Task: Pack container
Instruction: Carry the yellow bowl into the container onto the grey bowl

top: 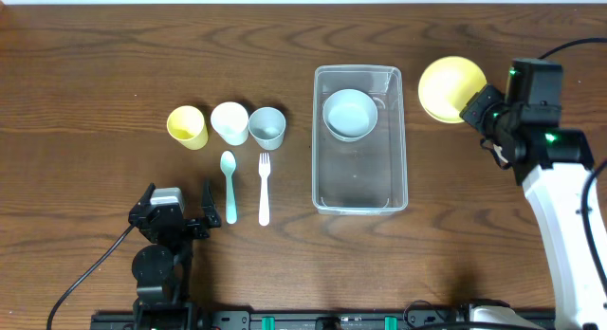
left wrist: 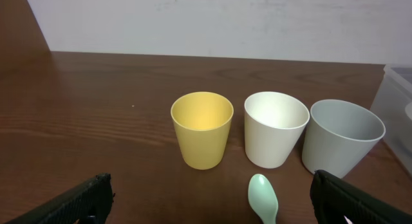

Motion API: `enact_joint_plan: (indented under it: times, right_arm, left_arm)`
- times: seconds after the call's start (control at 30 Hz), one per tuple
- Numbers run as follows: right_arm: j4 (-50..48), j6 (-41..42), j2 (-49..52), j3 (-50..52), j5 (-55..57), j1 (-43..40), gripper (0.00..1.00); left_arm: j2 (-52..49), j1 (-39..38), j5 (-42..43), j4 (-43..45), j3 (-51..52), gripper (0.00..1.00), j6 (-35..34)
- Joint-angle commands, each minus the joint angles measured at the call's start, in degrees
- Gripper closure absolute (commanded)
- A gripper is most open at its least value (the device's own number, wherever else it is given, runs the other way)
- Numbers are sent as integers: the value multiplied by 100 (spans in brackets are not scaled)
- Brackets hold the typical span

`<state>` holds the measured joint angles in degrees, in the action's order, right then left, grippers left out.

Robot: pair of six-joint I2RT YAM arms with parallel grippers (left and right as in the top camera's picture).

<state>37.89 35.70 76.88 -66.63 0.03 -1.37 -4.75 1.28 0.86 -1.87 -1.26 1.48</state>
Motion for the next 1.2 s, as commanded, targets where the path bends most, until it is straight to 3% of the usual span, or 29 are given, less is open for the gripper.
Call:
enact_joint_plan:
  times: [0.0, 0.23, 0.53, 0.83, 1.17]
  right_arm:
    - [-118, -219, -247, -127, -802, 26, 98]
    - [-472, -205, -59, -122, -841, 719, 97]
    - [-1290, 46, 988, -122, -691, 1635, 96]
    - [-1803, 157, 1998, -122, -715, 1969, 95]
    - [-1821, 155, 2363, -122, -686, 1998, 95]
  left_arm:
    - [37, -24, -168, -227, 98, 2, -22]
    - [37, -24, -168, -229, 98, 2, -22]
    - [37, -24, -168, -229, 98, 2, -22]
    - [37, -24, -170, -227, 98, 2, -22]
    - [37, -24, -168, -229, 98, 2, -22]
